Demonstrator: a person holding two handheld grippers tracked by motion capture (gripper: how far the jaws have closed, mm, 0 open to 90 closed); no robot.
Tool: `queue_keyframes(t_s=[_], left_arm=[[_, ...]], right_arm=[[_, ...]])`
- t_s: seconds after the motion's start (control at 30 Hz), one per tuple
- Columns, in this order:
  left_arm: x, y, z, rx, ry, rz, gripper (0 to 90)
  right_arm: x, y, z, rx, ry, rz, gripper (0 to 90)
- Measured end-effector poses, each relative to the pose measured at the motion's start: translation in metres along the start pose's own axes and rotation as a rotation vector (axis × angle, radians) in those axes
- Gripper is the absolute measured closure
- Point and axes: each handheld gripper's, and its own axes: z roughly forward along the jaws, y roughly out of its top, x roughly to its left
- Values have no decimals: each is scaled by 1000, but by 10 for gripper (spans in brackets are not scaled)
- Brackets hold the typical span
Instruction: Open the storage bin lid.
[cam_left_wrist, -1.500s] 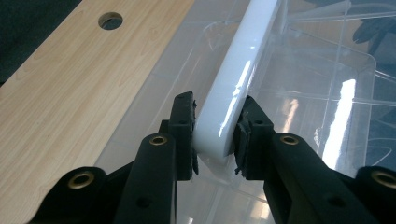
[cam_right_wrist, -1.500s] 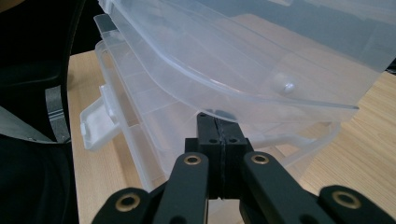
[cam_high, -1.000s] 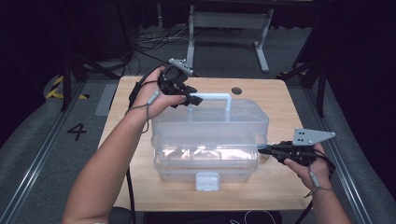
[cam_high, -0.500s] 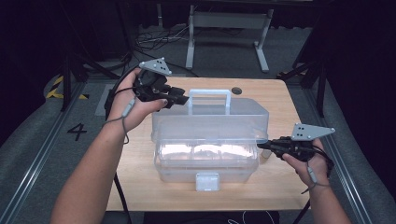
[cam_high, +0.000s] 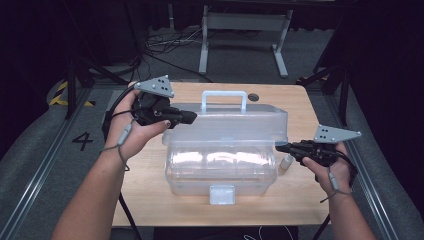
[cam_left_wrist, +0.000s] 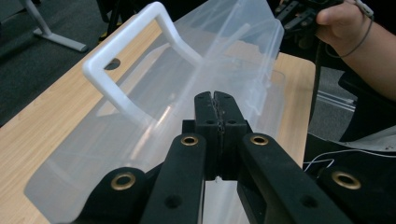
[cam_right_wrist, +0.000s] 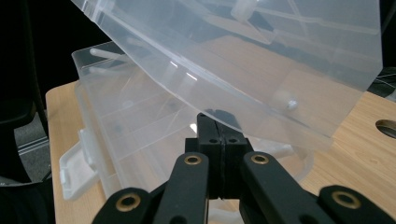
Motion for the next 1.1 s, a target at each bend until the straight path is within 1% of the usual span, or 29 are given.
queue_keyframes(t_s=[0.13, 0.2, 0.33, 0.37, 0.43, 0.5, 0.57, 0.63, 0.7, 0.83, 0.9, 0.93, 1.03, 1.07, 1.1], left_arm=[[-9, -7, -5, -20, -7, 8, 897], [-14, -13, -6, -27, -5, 12, 896], [-18, -23, -6, -37, -5, 4, 897], [-18, -27, -6, -41, 4, -2, 897], [-18, -30, -6, -42, 5, -10, 897], [-19, -38, -5, -52, 4, -23, 897], [-20, -45, -4, -51, 9, -34, 898], [-21, -51, -2, -47, 25, -39, 897], [-21, -59, 1, -40, 34, -55, 897], [-18, -68, 8, -40, 33, -77, 896], [-17, -72, 13, -31, 47, -82, 896], [-16, -73, 15, -24, 59, -86, 896], [-14, -76, 20, -23, 97, -90, 896], [-14, -76, 20, -23, 97, -90, 896], [-14, -78, 22, -26, 121, -95, 896]], right_arm=[[-2, 3, 1, -13, -15, 19, 900], [-3, 5, 1, -14, -19, 20, 900], [-4, 8, 2, -27, -30, 35, 900], [-5, 9, 2, -28, -32, 36, 900], [-5, 10, 2, -30, -35, 39, 900], [-5, 11, 3, -37, -42, 45, 900], [-5, 11, 3, -41, -46, 50, 900], [-6, 11, 3, -50, -45, 59, 900], [-6, 12, 4, -56, -49, 66, 900], [-6, 13, 4, -61, -57, 69, 900], [-6, 13, 4, -64, -60, 73, 900], [-6, 13, 4, -64, -61, 74, 900], [-7, 13, 4, -68, -63, 77, 900], [-7, 13, 4, -70, -63, 77, 900], [-7, 13, 4, -70, -63, 77, 900]])
